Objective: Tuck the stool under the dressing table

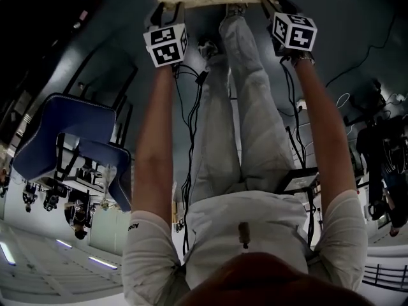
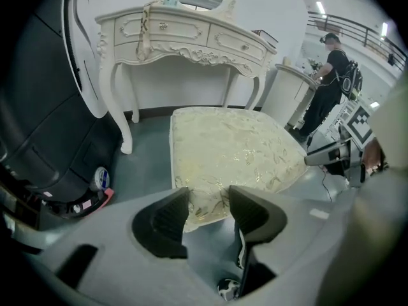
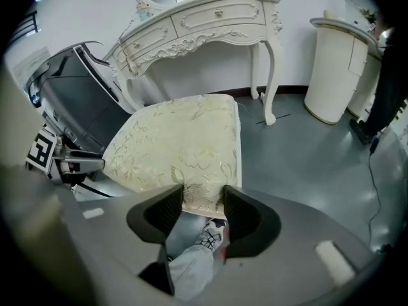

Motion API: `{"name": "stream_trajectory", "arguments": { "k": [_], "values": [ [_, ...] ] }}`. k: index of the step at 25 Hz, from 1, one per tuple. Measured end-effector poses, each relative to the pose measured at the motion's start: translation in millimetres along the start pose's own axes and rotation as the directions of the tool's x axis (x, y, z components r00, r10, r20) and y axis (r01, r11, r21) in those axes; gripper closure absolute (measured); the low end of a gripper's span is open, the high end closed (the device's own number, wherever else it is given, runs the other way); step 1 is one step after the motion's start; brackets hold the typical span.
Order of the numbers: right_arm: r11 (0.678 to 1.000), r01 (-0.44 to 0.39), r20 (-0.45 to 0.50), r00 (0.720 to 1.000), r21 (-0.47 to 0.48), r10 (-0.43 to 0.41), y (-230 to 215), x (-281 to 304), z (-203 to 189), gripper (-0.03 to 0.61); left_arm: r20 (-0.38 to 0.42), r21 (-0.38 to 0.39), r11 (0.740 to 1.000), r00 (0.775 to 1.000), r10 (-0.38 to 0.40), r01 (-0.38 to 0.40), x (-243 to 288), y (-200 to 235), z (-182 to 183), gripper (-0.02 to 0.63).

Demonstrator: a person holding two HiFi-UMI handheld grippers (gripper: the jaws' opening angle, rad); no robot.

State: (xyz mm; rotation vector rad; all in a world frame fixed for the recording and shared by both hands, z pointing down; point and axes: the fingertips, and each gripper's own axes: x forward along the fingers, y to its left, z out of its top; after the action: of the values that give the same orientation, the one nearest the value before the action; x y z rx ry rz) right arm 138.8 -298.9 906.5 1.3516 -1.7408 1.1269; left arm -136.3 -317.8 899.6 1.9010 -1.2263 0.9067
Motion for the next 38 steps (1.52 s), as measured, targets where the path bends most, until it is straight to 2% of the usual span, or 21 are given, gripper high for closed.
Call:
{"name": "stream_trajectory", "arguments": {
  "k": [9, 14, 17, 27, 32, 38],
  "values": [
    [0.997, -0.044, -0.07, 0.997, -0.062, 0.04, -24, 35, 81, 0.369, -0.052, -0.049, 0.998, 0.998, 0.029, -0.032, 40, 9, 60, 0.405],
    [0.994, -0.063, -0.079, 0.995, -0.095, 0.055, -57, 62, 127, 0.368, -0.04, -0.087, 0.993, 0.996, 0.077, -0.081, 77, 2, 97, 0.408],
    [0.992, -0.065, -0.068, 0.996, -0.104, 0.058, -52, 74, 154, 0.37, -0.035, -0.091, 0.993, 0.997, 0.072, -0.074, 85, 17, 117, 0.402],
    [0.993, -0.062, 0.008, 0.998, -0.1, 0.063, -35, 93, 240, 0.368, 0.015, -0.04, 0.998, 0.999, 0.051, -0.05, 101, 61, 201, 0.4],
    [0.995, -0.056, 0.037, 0.998, -0.084, 0.059, -39, 126, 288, 0.368, 0.043, -0.029, 0.998, 0.997, 0.063, -0.062, 134, 85, 246, 0.4],
    [0.998, -0.019, 0.06, 0.998, -0.067, 0.023, -42, 147, 344, 0.368, 0.062, -0.017, 1.0, 0.998, 0.023, -0.022, 157, 104, 297, 0.4]
  ]
}}
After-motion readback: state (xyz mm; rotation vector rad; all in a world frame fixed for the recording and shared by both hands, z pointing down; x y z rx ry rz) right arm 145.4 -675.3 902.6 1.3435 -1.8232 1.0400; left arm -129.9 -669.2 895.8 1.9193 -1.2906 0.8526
